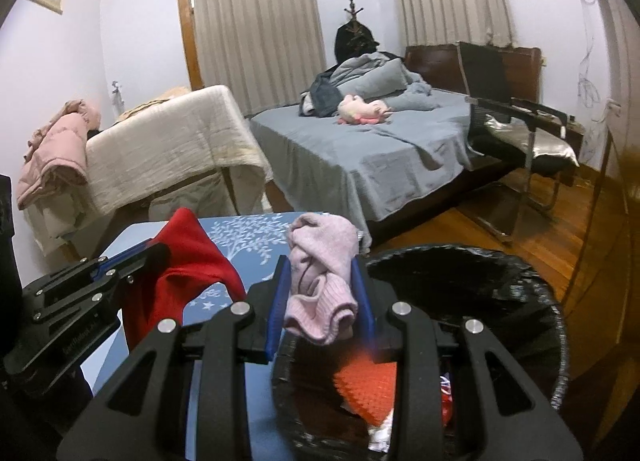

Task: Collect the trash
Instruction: 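Carry the glove and sock over the bin and open both grippers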

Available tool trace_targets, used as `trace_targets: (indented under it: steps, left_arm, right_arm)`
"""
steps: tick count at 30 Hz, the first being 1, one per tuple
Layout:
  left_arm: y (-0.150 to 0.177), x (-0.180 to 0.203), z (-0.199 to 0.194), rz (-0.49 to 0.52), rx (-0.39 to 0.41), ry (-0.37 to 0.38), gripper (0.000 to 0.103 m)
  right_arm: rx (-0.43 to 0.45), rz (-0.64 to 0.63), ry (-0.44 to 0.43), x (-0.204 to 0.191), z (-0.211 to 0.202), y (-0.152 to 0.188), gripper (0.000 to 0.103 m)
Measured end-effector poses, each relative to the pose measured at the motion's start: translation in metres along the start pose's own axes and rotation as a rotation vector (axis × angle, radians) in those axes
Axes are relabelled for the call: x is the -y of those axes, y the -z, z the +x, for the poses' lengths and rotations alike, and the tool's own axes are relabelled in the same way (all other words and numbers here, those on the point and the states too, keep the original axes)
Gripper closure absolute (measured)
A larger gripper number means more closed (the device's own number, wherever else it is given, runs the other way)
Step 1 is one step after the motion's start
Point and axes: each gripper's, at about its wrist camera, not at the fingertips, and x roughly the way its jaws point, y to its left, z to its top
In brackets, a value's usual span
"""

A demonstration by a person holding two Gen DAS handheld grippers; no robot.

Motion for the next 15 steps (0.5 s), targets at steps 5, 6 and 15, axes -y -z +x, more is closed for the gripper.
trace_targets:
  steps: [5, 6, 15]
  left_arm:
    - [-0.001, 0.022, 0.008, 0.019, -0.006, 0.045, 0.093]
    - [-0.001, 0.026, 0.009, 0.022, -0.009, 0.054, 0.093]
    - [-0.006, 0.064, 0.031, 0.058, -0.023, 0.132, 0.093]
  right_arm:
    - [0.011, 0.015, 0.037, 0.018, -0.012, 0.003, 0.073]
    - [0.013, 0.019, 0.047, 0.023, -0.015, 0.003, 0.073]
    - [0.018, 0.058, 0.122, 0.061, -0.031, 0.012, 0.073]
